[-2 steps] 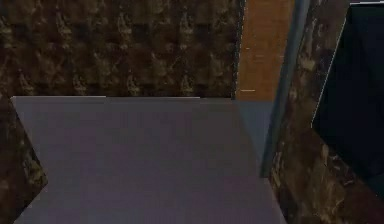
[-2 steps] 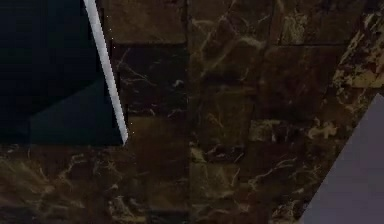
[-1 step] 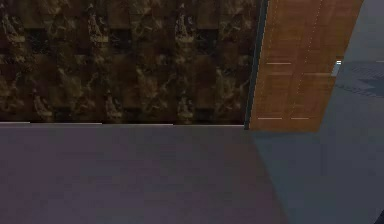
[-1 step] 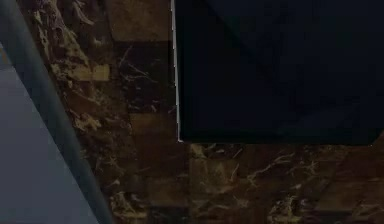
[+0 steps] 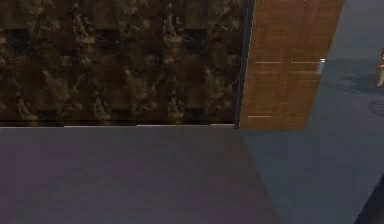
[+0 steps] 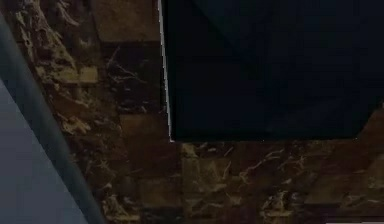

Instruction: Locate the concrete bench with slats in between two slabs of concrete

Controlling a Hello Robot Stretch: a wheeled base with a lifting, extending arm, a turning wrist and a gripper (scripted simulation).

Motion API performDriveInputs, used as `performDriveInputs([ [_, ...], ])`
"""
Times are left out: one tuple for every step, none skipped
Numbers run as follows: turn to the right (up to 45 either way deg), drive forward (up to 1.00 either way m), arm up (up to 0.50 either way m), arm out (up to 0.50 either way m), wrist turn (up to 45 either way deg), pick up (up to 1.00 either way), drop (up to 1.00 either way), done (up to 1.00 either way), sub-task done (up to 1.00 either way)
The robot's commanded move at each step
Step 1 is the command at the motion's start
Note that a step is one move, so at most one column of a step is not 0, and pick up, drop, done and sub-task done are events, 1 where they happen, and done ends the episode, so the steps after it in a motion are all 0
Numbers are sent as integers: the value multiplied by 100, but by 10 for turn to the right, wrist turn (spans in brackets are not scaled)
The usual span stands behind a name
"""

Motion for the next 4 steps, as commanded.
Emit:
performDriveInputs([
  [0, 80, 0, 0, 0, 0, 0, 0, 0],
  [390, 0, 0, 0, 0, 0, 0, 0, 0],
  [0, 50, 0, 0, 0, 0, 0, 0, 0],
  [360, 0, 0, 0, 0, 0, 0, 0, 0],
])
